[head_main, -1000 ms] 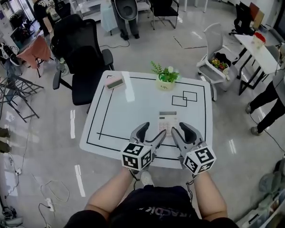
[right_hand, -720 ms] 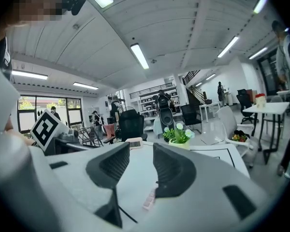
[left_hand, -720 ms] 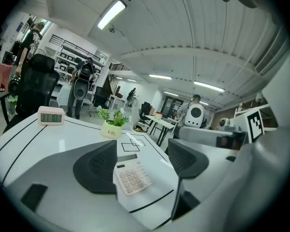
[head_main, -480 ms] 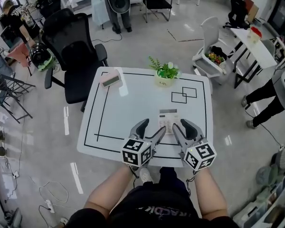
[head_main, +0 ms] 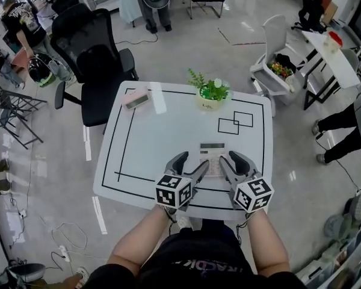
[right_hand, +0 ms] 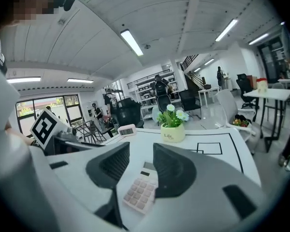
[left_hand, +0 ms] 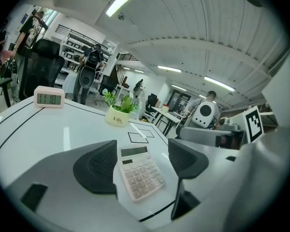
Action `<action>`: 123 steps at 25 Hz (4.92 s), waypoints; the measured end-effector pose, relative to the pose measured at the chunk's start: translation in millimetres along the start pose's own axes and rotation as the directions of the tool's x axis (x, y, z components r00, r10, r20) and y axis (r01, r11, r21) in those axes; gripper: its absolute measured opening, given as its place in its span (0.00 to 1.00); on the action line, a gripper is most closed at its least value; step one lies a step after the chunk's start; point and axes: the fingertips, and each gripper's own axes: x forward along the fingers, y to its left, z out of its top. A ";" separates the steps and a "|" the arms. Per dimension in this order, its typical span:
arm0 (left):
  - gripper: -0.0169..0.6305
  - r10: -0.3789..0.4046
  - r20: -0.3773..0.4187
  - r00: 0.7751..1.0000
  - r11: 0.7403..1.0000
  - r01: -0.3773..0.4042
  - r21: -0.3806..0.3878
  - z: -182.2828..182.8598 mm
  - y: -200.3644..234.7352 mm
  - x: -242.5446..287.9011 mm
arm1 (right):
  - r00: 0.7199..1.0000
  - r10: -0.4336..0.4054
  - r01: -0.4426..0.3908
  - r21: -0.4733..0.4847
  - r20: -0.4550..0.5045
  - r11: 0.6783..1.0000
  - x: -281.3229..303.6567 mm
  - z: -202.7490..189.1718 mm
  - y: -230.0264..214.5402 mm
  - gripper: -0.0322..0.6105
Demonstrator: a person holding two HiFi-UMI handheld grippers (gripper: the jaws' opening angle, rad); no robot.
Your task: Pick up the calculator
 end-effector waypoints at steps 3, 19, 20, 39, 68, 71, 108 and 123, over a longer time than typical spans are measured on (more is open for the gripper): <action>0.52 0.022 -0.029 0.999 0.999 -0.022 -0.025 -8.2 8.0 18.3 | 0.999 0.010 -0.008 0.048 -0.036 0.999 11.1 -11.1 -20.8 0.26; 0.52 0.115 -0.164 0.980 0.985 -0.134 -0.112 -46.4 44.6 90.4 | 0.966 0.124 -0.082 0.186 -0.225 0.979 66.4 -71.0 -88.5 0.27; 0.52 0.119 -0.167 0.979 0.984 -0.139 -0.113 -46.7 46.1 92.2 | 0.963 0.134 -0.089 0.191 -0.233 0.977 68.8 -72.8 -89.3 0.28; 0.51 0.127 -0.219 0.968 0.980 -0.156 -0.123 -61.8 53.9 111.9 | 0.918 0.179 -0.130 0.159 -0.352 0.979 94.8 -98.6 -79.6 0.35; 0.40 0.143 -0.136 0.980 0.989 -0.146 -0.012 -27.3 30.5 62.5 | 0.970 0.043 -0.044 0.003 -0.240 0.999 68.5 -57.6 -34.6 0.34; 0.40 0.131 -0.104 0.986 0.991 -0.130 0.017 -15.6 21.9 41.0 | 0.980 0.024 -0.028 -0.021 -0.198 0.999 56.0 -43.3 -15.9 0.34; 0.40 0.139 0.138 0.981 0.980 -0.156 0.123 -96.9 -246.1 -156.6 | 0.997 0.075 -0.069 -0.224 0.021 0.972 -266.6 -54.3 98.6 0.34; 0.40 0.215 0.134 0.967 0.962 -0.233 0.141 -122.2 -265.1 -185.7 | 0.989 0.143 -0.134 -0.192 0.033 0.972 -294.4 -75.3 118.0 0.34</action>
